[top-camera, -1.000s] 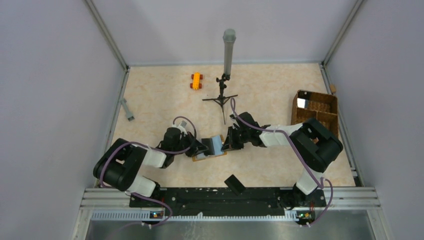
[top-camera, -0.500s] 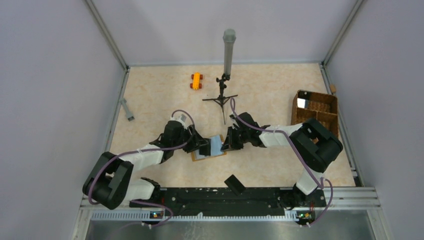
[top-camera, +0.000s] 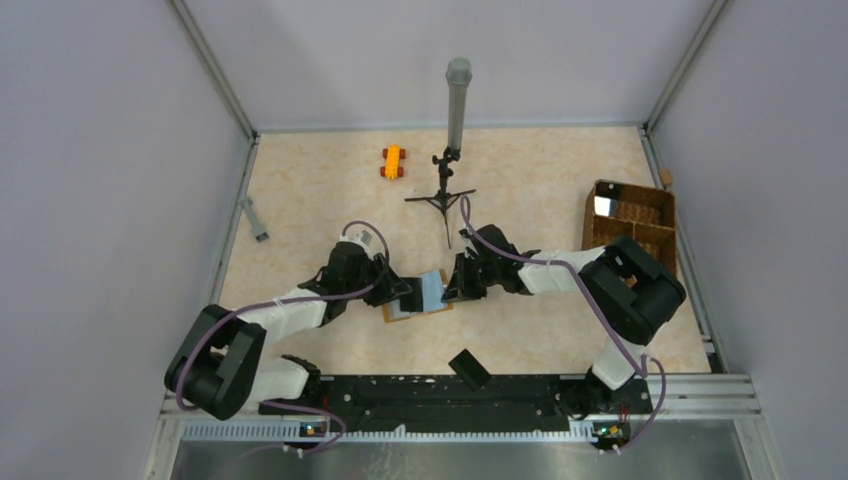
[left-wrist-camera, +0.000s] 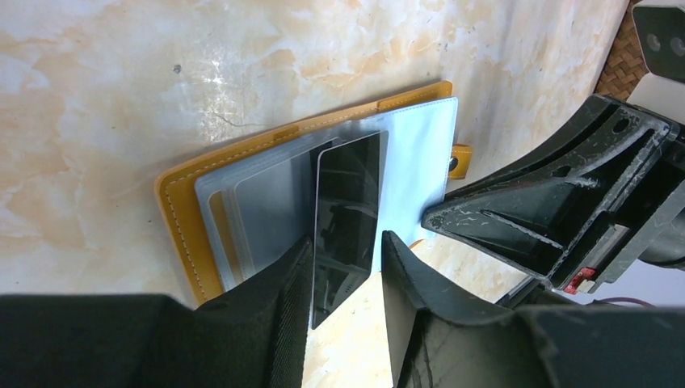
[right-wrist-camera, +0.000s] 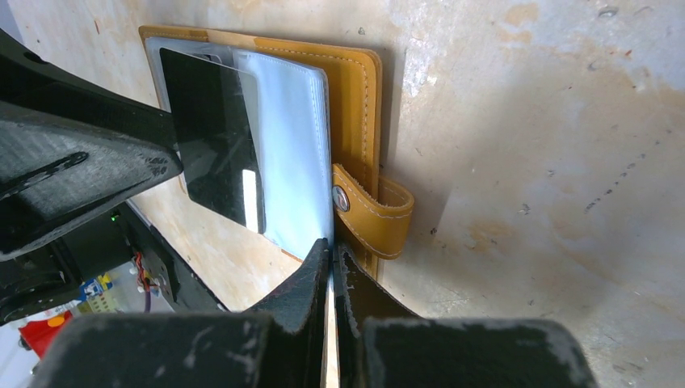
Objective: Put the credit cards into the card holder
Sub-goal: Insert the credit card into the card holder.
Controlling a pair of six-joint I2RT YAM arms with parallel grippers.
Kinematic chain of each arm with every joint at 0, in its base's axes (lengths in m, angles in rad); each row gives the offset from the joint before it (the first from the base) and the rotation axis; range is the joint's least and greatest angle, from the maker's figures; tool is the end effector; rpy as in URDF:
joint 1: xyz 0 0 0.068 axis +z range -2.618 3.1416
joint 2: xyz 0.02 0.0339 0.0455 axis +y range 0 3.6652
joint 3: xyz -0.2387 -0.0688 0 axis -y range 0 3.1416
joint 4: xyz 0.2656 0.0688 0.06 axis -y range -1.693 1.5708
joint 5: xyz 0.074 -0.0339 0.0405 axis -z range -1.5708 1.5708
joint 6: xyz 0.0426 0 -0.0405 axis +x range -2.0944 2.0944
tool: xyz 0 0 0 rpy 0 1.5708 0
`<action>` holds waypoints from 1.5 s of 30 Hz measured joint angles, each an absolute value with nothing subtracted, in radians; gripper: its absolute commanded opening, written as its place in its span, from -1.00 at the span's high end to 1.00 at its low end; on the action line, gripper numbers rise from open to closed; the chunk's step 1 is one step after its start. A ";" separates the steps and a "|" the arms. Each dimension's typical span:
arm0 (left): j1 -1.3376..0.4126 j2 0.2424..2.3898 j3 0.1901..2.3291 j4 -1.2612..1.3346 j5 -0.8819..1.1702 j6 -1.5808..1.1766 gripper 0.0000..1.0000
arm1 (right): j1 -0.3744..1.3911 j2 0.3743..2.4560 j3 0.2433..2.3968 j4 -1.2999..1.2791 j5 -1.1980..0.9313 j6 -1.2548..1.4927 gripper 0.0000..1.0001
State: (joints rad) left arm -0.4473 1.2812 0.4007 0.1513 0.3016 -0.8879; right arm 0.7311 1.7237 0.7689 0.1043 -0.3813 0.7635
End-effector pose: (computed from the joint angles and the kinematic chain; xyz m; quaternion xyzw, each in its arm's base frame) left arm 0.2224 -0.1207 0.0993 -0.1373 0.8940 -0.3577 0.2323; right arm 0.2378 0.2346 0.0820 -0.0519 0.9198 0.3653 0.1333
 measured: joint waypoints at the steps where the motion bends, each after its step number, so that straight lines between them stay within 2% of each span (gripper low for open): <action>1: -0.448 1.282 0.401 0.147 0.298 -0.887 0.39 | 0.731 1.724 0.769 0.104 -0.382 0.764 1.00; 15: -0.475 1.299 0.402 0.127 0.253 -0.891 1.00 | 0.731 1.724 0.769 0.104 -0.382 0.764 1.00; 45: -0.580 1.258 0.305 0.290 0.030 -1.076 1.00 | 0.733 1.723 0.766 0.109 -0.377 0.783 1.00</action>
